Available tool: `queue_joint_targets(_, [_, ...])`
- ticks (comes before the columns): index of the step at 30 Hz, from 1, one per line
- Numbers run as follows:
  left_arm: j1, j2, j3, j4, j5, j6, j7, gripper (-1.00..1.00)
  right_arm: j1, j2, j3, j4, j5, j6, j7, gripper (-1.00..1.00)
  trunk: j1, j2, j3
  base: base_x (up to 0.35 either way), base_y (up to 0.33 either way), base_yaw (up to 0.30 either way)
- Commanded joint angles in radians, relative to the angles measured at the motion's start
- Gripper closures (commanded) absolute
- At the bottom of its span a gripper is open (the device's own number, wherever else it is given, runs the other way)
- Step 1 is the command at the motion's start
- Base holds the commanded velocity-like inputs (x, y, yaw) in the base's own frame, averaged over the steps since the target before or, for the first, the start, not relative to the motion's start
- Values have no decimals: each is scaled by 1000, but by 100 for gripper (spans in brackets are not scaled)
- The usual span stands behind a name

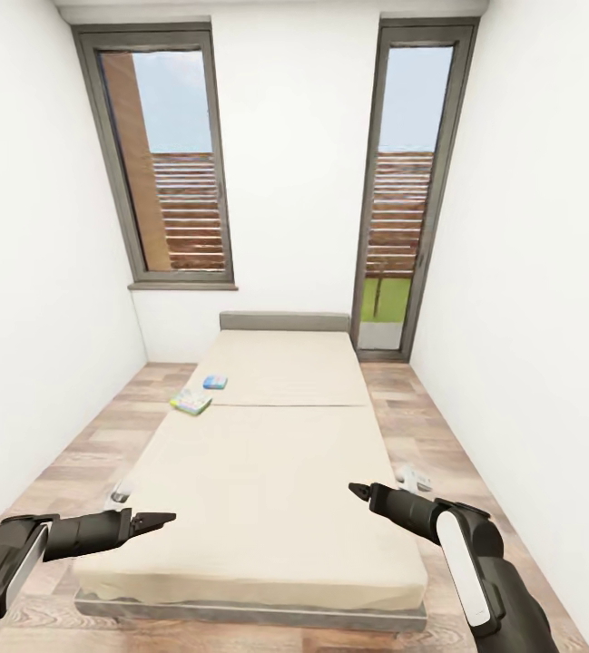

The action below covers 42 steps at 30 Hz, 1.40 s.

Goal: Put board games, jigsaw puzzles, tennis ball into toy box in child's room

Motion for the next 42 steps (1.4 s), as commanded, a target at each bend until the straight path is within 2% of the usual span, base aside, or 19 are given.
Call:
queue_joint_targets(1, [-1, 1, 0, 0, 3, 10, -2, -100, -1, 1, -3, -1, 8, 5, 10, -100, 1, -2, -2, 218, 64, 0])
queue_joint_targets(28, [-1, 0, 0, 0, 3, 10, -2, -100, -1, 1, -5, 0, 8, 4, 11, -100, 1, -2, -2, 112, 240, 0])
queue_joint_targets(42, [-1, 0, 0, 0, 3, 11, -2, -100, -1, 0, -5, 2, 7, 4, 12, -100, 1, -2, -2, 13, 279, -18])
